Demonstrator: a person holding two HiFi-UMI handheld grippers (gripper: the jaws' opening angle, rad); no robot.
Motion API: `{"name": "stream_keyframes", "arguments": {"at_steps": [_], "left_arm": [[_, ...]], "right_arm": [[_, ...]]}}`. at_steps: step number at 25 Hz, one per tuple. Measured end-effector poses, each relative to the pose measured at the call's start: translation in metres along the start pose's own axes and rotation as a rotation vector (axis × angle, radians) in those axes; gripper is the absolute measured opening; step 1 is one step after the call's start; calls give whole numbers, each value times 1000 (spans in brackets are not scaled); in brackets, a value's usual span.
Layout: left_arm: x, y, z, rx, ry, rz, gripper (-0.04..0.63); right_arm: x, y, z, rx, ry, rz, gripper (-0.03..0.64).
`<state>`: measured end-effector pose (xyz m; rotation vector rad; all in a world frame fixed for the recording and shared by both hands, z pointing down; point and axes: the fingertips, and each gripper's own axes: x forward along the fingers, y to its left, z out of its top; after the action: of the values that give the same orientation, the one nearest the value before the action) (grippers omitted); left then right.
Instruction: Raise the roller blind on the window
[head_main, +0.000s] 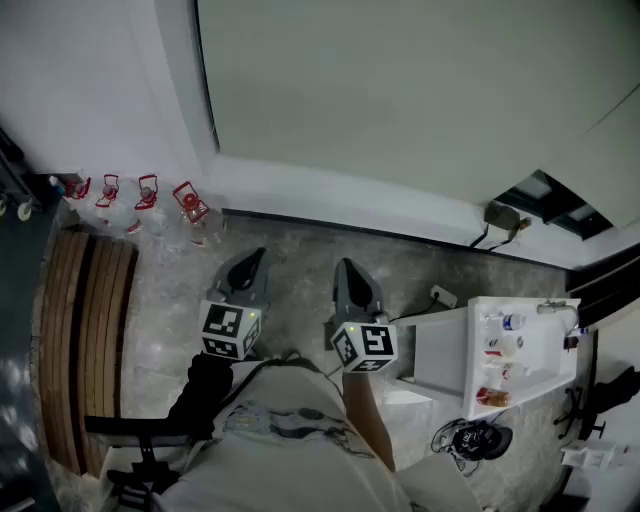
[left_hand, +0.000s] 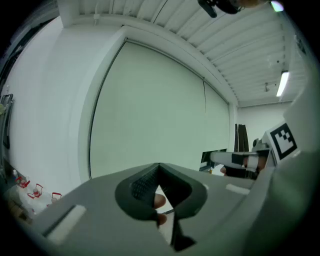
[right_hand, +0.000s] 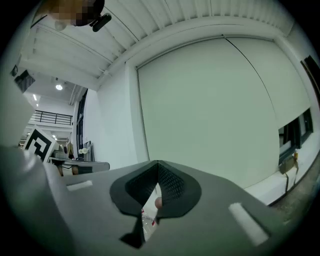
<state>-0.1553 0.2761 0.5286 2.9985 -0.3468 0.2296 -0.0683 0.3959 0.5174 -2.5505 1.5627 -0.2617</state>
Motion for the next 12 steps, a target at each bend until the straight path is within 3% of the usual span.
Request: {"name": "stream_keyframes", "arguments": {"at_steps": [12], "left_arm": [[-1,6,-7,-10,24,19,-2]], "right_arm": [[3,4,-1,8,5,24,0]]}}
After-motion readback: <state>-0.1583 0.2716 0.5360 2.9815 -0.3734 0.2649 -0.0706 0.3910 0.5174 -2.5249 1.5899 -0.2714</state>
